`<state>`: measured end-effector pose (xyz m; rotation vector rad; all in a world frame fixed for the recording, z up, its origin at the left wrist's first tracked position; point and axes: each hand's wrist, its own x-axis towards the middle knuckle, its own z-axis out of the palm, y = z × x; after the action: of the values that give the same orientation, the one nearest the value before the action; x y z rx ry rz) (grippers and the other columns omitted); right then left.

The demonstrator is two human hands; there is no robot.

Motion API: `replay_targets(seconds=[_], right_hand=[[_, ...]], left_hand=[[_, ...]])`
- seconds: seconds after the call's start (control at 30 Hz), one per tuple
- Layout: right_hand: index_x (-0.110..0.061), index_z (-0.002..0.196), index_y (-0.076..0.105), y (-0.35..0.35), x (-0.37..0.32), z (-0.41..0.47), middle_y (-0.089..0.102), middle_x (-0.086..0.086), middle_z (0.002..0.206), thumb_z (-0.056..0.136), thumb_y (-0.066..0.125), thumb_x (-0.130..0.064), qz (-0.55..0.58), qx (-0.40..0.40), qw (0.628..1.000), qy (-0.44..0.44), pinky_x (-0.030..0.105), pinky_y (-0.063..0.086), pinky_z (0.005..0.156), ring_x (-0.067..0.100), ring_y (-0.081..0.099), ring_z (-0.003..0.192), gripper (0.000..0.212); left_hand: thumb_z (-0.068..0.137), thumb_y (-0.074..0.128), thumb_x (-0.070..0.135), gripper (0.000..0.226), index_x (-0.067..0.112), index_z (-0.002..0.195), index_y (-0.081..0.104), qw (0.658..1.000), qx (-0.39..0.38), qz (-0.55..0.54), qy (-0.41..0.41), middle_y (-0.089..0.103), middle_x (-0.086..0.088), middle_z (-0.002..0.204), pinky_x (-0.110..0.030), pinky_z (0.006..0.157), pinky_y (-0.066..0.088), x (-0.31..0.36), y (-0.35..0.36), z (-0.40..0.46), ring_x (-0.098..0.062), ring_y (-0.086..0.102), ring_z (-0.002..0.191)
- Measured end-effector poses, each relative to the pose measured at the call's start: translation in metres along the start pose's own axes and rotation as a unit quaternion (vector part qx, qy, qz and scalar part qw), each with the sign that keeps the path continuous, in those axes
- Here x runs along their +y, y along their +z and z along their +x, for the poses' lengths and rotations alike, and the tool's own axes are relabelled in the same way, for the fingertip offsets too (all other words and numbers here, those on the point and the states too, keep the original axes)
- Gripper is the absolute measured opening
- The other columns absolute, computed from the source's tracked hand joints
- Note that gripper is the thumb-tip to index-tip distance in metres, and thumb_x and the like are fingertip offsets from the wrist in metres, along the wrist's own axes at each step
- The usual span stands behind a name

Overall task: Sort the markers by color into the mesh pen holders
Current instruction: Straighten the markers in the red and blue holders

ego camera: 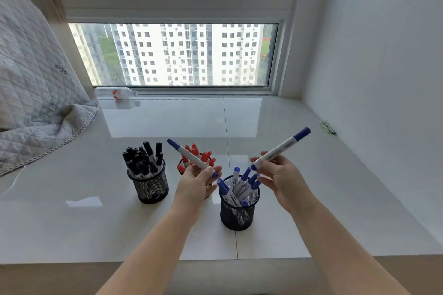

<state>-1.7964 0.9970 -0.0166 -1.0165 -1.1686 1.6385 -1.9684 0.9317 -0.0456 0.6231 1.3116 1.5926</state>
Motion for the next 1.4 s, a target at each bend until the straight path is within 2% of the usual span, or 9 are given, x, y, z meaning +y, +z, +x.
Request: replay_targets(seconds=[0.1,0.3,0.43,0.57,0.73,0.87,0.97,1.27,1.4], right_hand=[[-0.017,0.088,0.054,0.002,0.009,-0.004,0.068,0.003,0.086,0.088,0.058,-0.007,-0.116,0.05,0.991,-0.046,0.024,0.049,0.064,0.015,0.063,0.079,0.011],[-0.027,0.078,0.057,0.001,0.022,-0.007,0.066,0.001,0.083,0.092,0.052,-0.027,-0.265,0.078,0.956,-0.093,0.032,0.05,0.074,0.018,0.062,0.081,0.015],[-0.02,0.078,0.061,-0.001,0.029,-0.009,0.061,-0.008,0.069,0.087,0.06,-0.019,-0.33,0.074,0.931,-0.137,0.009,0.04,0.054,0.003,0.056,0.064,0.01],[-0.02,0.083,0.057,-0.003,0.03,-0.008,0.059,-0.01,0.069,0.086,0.061,-0.018,-0.356,0.083,0.915,-0.171,0.006,0.039,0.052,-0.001,0.056,0.065,0.005],[-0.024,0.098,0.046,-0.004,0.03,-0.01,0.056,-0.015,0.071,0.084,0.064,-0.016,-0.347,0.137,0.892,-0.256,0.009,0.041,0.054,0.003,0.058,0.063,0.024],[-0.015,0.107,0.052,-0.005,0.033,-0.012,0.058,-0.008,0.068,0.082,0.067,-0.011,-0.389,0.117,0.861,-0.305,0.023,0.046,0.056,0.014,0.058,0.057,0.03],[-0.012,0.101,0.057,-0.007,0.034,-0.012,0.062,-0.005,0.071,0.081,0.068,-0.009,-0.401,0.103,0.85,-0.324,0.015,0.042,0.056,0.01,0.054,0.054,0.023],[-0.022,0.116,0.06,-0.01,0.051,-0.005,0.065,-0.008,0.093,0.089,0.057,-0.018,-0.51,0.042,0.813,-0.278,0.028,0.037,0.08,0.016,0.046,0.099,0.027],[-0.025,0.127,0.053,-0.013,0.056,0.0,0.06,-0.009,0.104,0.094,0.047,-0.016,-0.475,0.009,0.852,-0.22,0.02,0.031,0.078,0.013,0.044,0.104,0.035]], left_hand=[[0.092,0.053,0.016,0.012,0.019,0.104,0.054,0.987,0.03,0.139,0.075,0.073,0.008,0.086,-0.027,0.075,0.05,-0.003,-0.003,0.0,-0.009,0.068,0.088],[0.094,0.047,0.033,0.013,0.024,0.095,0.057,0.964,0.03,0.229,0.135,0.07,0.007,0.094,-0.03,0.086,0.048,-0.007,0.0,-0.005,-0.012,0.064,0.094],[0.092,0.049,0.039,0.016,0.031,0.079,0.056,0.928,0.052,0.32,0.185,0.063,0.008,0.087,-0.005,0.06,0.04,-0.009,0.002,-0.012,-0.001,0.057,0.078],[0.091,0.053,0.035,0.01,0.031,0.082,0.057,0.922,0.049,0.328,0.202,0.065,0.003,0.091,-0.003,0.06,0.041,-0.009,0.002,-0.014,0.0,0.058,0.078],[0.085,0.063,0.031,0.012,0.034,0.086,0.052,0.913,0.042,0.346,0.21,0.063,0.015,0.079,-0.004,0.057,0.044,-0.011,0.0,-0.014,0.006,0.06,0.069],[0.084,0.064,0.028,0.02,0.028,0.097,0.048,0.91,0.044,0.349,0.219,0.061,0.014,0.079,-0.004,0.056,0.044,-0.013,0.002,-0.014,0.003,0.062,0.067],[0.089,0.058,0.03,0.009,0.03,0.089,0.049,0.917,0.034,0.331,0.222,0.065,0.013,0.073,-0.007,0.058,0.045,-0.014,0.003,-0.017,0.005,0.063,0.062],[0.088,0.06,0.027,0.006,0.03,0.084,0.057,0.893,0.041,0.37,0.253,0.064,0.004,0.086,-0.012,0.064,0.047,-0.019,0.006,-0.017,-0.005,0.062,0.076],[0.084,0.065,0.024,0.027,0.029,0.098,0.043,0.897,0.051,0.359,0.254,0.065,0.006,0.081,-0.022,0.061,0.054,-0.019,0.007,-0.018,-0.003,0.065,0.069]])
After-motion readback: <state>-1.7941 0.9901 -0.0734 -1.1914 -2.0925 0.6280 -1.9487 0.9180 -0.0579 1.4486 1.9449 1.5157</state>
